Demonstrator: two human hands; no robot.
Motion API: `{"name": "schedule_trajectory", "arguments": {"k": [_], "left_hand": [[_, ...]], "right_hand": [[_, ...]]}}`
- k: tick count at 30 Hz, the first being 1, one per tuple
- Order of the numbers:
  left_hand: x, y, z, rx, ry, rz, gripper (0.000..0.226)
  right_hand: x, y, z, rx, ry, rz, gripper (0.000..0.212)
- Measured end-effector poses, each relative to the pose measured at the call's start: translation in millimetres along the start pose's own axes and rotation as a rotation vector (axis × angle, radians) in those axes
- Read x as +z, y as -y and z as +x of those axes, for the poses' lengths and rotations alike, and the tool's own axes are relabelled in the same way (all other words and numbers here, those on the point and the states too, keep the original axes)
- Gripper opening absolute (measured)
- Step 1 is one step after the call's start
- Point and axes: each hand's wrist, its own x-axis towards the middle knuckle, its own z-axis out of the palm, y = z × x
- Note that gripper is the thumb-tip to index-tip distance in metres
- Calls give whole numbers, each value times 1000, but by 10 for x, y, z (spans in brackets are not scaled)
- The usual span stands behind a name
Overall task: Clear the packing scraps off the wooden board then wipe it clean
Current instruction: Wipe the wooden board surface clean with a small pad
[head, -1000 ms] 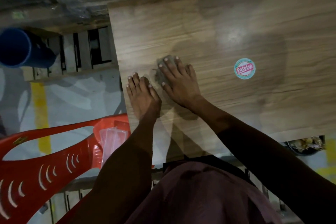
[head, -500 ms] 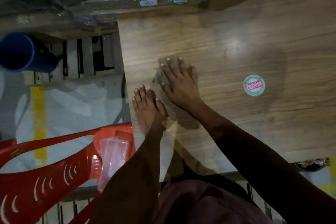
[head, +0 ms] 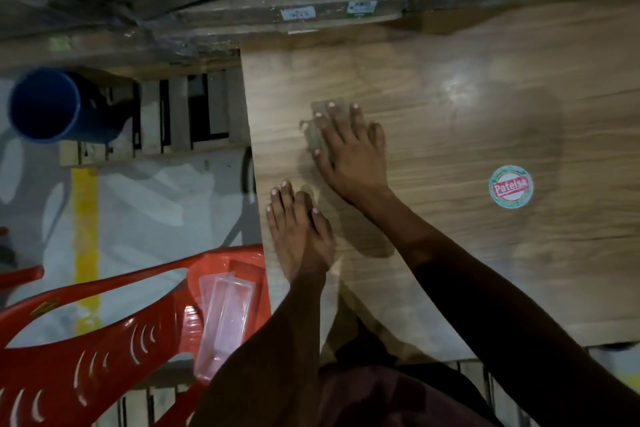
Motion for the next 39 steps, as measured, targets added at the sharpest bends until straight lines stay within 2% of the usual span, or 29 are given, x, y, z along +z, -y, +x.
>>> {"name": "schedule_trajectory", "arguments": {"k": [4, 6, 8, 11, 13, 15, 19, 21, 22, 25, 27, 29, 32, 34, 36, 39], "left_hand": [[14, 5, 35, 6, -6, 1, 41], [20, -6, 46, 8, 0, 1, 42], [16, -15, 42, 0, 4, 0, 43], [5, -3, 23, -2, -6, 4, 44], [-3, 12, 14, -2, -7, 5, 43], [-8, 10, 11, 2, -20, 9, 43], [12, -19, 14, 12, -30, 9, 41], [8, -17, 17, 13, -28, 7, 39], [8, -8, 20, 11, -26, 5, 39], [11, 24, 14, 15, -26, 15, 38], [14, 13, 21, 22, -20, 20, 37], [6, -8, 31, 14, -17, 15, 36], [-5, -9, 16, 14, -18, 17, 36], [-7, -1, 20, 16, -22, 27, 37], [-5, 3, 33, 13, -22, 24, 38], [-5, 2, 23, 4, -21, 6, 38]], "right_hand": [[-79, -209, 204, 334, -83, 61, 66], [-78, -132, 291, 441, -96, 61, 67], [-61, 28, 359, 361, -57, 59, 67], [-14, 191, 441, -13, 19, -14, 65], [-38, 155, 538, -85, 22, -51, 65], [-62, 42, 634, 1, -18, -70, 66], [-107, -199, 721, 422, -138, 36, 68], [-108, -130, 738, 508, -143, 59, 68], [-99, -67, 743, 468, -121, 44, 68], [-61, 3, 777, 129, -31, -52, 67], [-99, -113, 836, -20, -23, -107, 66], [-127, -214, 922, 18, -51, -115, 66], [-117, -133, 1009, 291, -106, -5, 68], [-100, 4, 1050, 391, -136, 20, 68], [-115, 99, 1070, 333, -117, -9, 66], [-138, 23, 1094, 103, -58, -66, 63]]}}
